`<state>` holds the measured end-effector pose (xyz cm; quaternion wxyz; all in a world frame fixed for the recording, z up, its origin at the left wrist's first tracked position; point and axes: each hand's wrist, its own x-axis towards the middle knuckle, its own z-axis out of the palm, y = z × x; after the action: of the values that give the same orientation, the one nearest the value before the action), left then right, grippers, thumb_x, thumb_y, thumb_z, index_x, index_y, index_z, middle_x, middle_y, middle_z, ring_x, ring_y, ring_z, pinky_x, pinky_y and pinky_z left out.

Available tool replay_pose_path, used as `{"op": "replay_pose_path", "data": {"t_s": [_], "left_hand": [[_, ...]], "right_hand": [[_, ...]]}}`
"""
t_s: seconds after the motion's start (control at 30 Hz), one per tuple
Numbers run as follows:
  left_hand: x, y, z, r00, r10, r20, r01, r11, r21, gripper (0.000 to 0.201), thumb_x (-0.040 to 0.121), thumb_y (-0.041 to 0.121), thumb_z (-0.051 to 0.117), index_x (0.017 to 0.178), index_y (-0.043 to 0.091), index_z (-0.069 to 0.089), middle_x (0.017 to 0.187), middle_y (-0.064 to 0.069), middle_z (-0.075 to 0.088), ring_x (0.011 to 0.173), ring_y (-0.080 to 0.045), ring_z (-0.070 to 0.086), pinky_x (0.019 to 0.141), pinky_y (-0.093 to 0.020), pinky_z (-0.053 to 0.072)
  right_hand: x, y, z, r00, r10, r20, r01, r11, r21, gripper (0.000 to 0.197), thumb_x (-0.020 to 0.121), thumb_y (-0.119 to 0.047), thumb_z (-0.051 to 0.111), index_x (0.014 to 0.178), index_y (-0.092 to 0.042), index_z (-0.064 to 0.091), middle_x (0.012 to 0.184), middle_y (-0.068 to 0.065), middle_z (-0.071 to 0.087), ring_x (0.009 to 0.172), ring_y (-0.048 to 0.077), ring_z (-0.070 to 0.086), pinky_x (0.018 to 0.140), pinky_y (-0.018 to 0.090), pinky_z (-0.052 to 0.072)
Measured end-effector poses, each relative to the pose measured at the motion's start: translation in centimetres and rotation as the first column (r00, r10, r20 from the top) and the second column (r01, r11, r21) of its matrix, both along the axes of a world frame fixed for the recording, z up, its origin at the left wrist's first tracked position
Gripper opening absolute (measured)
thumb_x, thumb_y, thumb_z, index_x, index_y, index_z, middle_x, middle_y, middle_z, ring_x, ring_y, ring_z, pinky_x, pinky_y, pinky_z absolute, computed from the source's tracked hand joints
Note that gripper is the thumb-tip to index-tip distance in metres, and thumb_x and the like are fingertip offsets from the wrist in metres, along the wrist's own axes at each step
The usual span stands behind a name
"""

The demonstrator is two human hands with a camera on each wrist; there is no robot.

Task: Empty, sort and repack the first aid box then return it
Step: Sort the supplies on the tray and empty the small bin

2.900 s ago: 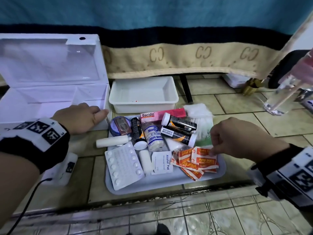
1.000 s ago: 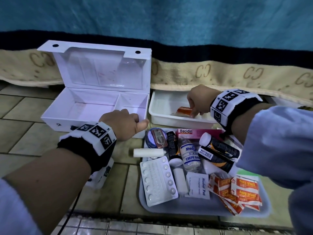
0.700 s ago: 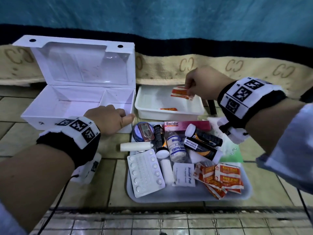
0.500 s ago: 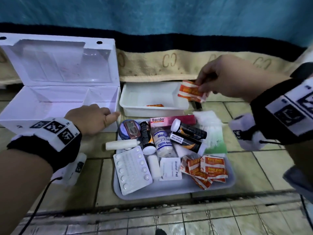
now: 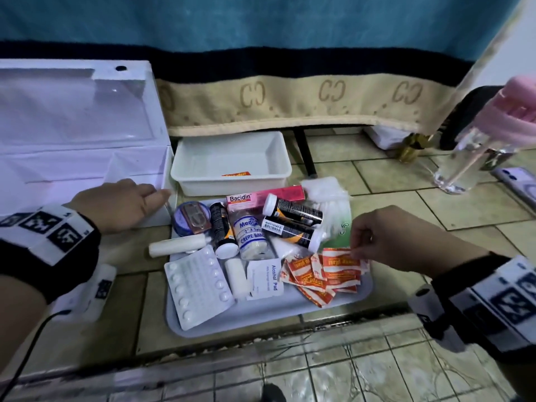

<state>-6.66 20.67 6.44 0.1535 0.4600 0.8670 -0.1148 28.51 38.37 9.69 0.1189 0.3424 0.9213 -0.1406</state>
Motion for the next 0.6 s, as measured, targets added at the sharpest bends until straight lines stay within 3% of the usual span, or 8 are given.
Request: {"op": "replay_pose_path", "data": {"t_s": [0.17, 0.33, 0.47, 0.6], "left_hand": [[0.5, 0.3, 0.3, 1.000, 0.000, -0.018, -0.001, 1.000, -0.010, 0.039, 0.103, 0.036, 0.017, 0.137, 0.032, 0.035, 0.128, -0.008, 0.046, 0.122, -0.026, 0.041, 0.101, -0.032, 0.035], [0.4, 0.1, 0.2, 0.999, 0.038, 0.023, -0.038, 0.999, -0.012, 0.041, 0.098, 0.048, 0.017, 0.130, 0.037, 0.041, 0.124, -0.011, 0.047, 0.117, -0.029, 0.046, 0.101, -0.038, 0.037], [0.7, 0.1, 0.3, 0.998, 0.065, 0.025, -0.065, 0.998, -0.003, 0.042, 0.097, 0.052, 0.019, 0.128, 0.036, 0.043, 0.125, -0.012, 0.047, 0.116, -0.031, 0.048, 0.100, -0.039, 0.038], [0.8, 0.1, 0.6, 0.991, 0.119, 0.061, -0.122, 0.991, 0.049, 0.049, 0.092, 0.061, 0.020, 0.118, 0.034, 0.051, 0.111, -0.008, 0.050, 0.107, -0.030, 0.052, 0.095, -0.040, 0.042]], "right_hand": [[-0.4, -0.6, -0.8, 0.999, -0.041, 0.005, 0.040, 0.995, 0.096, 0.029, 0.072, -0.036, 0.075, 0.058, -0.030, 0.050, 0.067, -0.010, 0.058, 0.067, 0.009, 0.057, 0.063, 0.029, 0.050], [-2.3, -0.6, 2.8, 0.994, -0.047, -0.095, 0.053, 0.996, 0.065, 0.026, 0.071, -0.037, 0.077, 0.059, -0.027, 0.056, 0.060, -0.011, 0.055, 0.058, 0.003, 0.051, 0.051, 0.020, 0.038], [-7.0, -0.6, 6.4, 0.962, 0.079, -0.261, -0.064, 0.996, 0.067, 0.011, 0.081, -0.031, 0.069, 0.078, -0.021, 0.066, 0.072, -0.004, 0.064, 0.067, 0.013, 0.057, 0.063, 0.028, 0.045], [-13.6, 0.2, 6.5, 0.943, 0.276, -0.185, -0.237, 0.950, 0.205, 0.011, 0.087, -0.023, 0.058, 0.092, -0.020, 0.067, 0.078, -0.005, 0.057, 0.079, 0.016, 0.054, 0.069, 0.024, 0.039]]}}
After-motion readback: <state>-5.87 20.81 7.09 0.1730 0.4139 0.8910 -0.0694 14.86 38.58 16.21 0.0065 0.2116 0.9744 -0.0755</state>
